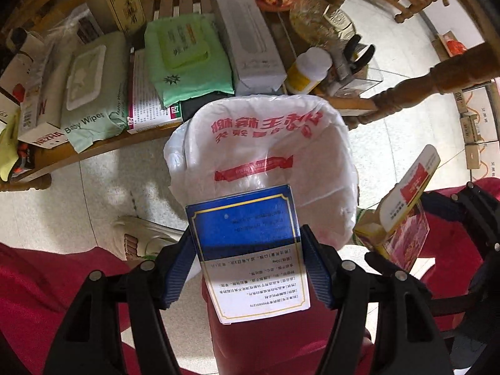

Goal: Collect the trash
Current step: 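Carry both held boxes down over the white plastic bag on the floor, then open both tools to drop the boxes into the white bag, then move both tools back up over the remaining boxes on the table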

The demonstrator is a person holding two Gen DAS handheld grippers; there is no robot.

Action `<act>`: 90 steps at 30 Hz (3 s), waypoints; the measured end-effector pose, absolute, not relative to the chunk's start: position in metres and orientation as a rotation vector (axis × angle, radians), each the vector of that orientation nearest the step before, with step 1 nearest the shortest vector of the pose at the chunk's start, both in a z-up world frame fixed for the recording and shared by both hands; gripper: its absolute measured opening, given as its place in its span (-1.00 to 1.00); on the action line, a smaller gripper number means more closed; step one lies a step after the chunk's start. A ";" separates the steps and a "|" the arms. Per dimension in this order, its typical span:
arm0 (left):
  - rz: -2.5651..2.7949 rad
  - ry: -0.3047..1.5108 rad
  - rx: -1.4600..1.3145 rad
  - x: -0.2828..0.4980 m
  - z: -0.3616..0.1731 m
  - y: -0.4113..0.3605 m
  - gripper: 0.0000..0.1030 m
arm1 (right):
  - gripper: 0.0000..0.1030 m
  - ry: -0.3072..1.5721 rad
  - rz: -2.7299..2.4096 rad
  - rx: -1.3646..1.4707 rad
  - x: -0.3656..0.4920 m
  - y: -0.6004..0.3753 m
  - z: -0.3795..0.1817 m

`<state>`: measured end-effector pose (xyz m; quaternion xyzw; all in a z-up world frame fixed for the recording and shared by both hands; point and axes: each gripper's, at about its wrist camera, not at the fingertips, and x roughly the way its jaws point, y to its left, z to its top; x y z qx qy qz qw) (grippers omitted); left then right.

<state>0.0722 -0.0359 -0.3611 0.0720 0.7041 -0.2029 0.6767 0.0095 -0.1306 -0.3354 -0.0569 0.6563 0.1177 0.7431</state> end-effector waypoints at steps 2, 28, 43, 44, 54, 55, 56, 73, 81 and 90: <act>-0.451 1.604 0.156 0.077 -0.370 -0.037 0.24 | 0.23 1.456 0.255 -0.114 0.014 -0.130 -0.346; -0.359 1.768 0.123 0.105 -0.431 -0.036 0.59 | 0.49 1.544 0.266 -0.031 0.040 -0.132 -0.412; -0.346 1.741 0.149 0.100 -0.423 -0.034 0.61 | 0.49 1.523 0.258 0.001 0.042 -0.132 -0.404; -0.347 1.738 0.154 0.099 -0.422 -0.034 0.61 | 0.50 1.519 0.259 -0.001 0.041 -0.132 -0.402; -0.331 1.576 0.253 0.060 -0.333 -0.004 0.61 | 0.57 1.412 0.302 -0.017 0.013 -0.142 -0.325; -0.348 1.535 0.272 0.053 -0.314 0.002 0.61 | 0.66 1.386 0.320 -0.034 0.008 -0.143 -0.308; -0.359 1.510 0.288 0.049 -0.302 0.006 0.63 | 0.68 1.365 0.334 -0.049 0.005 -0.144 -0.293; -0.659 0.974 0.752 0.094 -0.015 0.042 0.84 | 0.87 1.051 0.674 -0.305 0.052 -0.145 -0.033; -0.795 0.876 0.883 0.104 0.015 0.025 0.84 | 0.87 0.975 0.698 -0.412 0.087 -0.148 0.025; -0.913 0.913 0.933 0.119 -0.005 0.015 0.84 | 0.87 0.959 0.778 -0.446 0.121 -0.131 0.030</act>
